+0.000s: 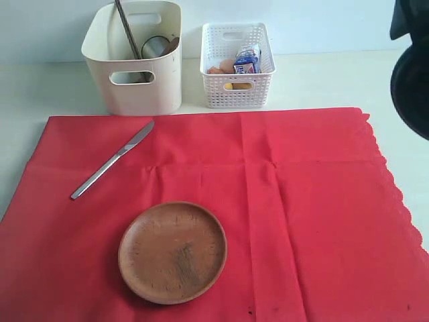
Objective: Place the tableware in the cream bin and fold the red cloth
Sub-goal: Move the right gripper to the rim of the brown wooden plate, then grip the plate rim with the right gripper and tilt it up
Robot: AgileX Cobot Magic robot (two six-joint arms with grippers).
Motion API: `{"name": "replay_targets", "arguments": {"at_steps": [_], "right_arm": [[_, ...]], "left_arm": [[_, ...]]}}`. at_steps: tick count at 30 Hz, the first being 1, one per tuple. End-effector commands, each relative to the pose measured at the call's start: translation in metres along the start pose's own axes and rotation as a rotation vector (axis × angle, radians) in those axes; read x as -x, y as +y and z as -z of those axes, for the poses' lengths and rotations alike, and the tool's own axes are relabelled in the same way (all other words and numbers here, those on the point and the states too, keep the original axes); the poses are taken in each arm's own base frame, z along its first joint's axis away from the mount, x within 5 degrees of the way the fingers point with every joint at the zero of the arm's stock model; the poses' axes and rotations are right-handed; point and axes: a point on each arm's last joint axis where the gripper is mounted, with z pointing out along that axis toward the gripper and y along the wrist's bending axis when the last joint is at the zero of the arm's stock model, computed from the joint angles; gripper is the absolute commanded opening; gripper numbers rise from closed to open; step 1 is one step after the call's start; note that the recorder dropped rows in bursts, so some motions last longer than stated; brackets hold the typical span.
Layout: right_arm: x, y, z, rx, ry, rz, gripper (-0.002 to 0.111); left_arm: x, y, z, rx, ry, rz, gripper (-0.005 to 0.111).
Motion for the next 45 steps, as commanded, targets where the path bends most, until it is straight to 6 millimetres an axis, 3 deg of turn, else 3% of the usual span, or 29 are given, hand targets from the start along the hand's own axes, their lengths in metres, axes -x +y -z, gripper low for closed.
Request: {"name": "replay_targets", "arguments": {"at_steps": [1,5,9,11,15,18,23,25,31,36,41,45], "right_arm": [[-0.002,0.023,-0.007,-0.024,0.021,0.035,0.000],[-0.020,0.035,-0.034,-0.010,0.128,0.053,0.000],[-0.063,0.037,-0.071,-0.015,0.333,0.065,0.000],[-0.084,0.035,-0.079,-0.017,0.401,0.052,0.000],[-0.115,0.033,-0.074,-0.028,0.387,0.054,0.000],[-0.150,0.031,-0.060,-0.055,0.379,0.059,0.000],[-0.194,0.034,-0.014,-0.086,0.317,0.058,0.000],[-0.213,0.035,-0.004,-0.085,0.347,0.049,0.000],[-0.257,0.035,-0.013,-0.062,0.439,-0.066,0.000],[-0.268,0.028,-0.033,-0.089,0.386,-0.144,0.000],[-0.266,-0.011,-0.035,-0.121,0.385,-0.284,0.000],[-0.264,-0.024,-0.033,0.051,0.425,-0.366,0.000]], "left_arm": [[0.000,0.000,0.001,-0.001,-0.006,0.008,0.003],[0.000,0.000,0.001,-0.001,-0.006,0.008,0.003],[0.000,0.000,0.001,-0.001,-0.006,0.008,0.003],[0.000,0.000,0.001,-0.001,-0.006,0.008,0.003],[0.000,0.000,0.001,-0.001,-0.006,0.008,0.003],[0.000,0.000,0.001,-0.001,-0.006,0.008,0.003],[0.000,0.000,0.001,-0.001,-0.006,0.008,0.003],[0.000,0.000,0.001,-0.001,-0.006,0.008,0.003],[0.000,0.000,0.001,-0.001,-0.006,0.008,0.003],[0.000,0.000,0.001,-0.001,-0.006,0.008,0.003],[0.000,0.000,0.001,-0.001,-0.006,0.008,0.003],[0.000,0.000,0.001,-0.001,-0.006,0.008,0.003]]}}
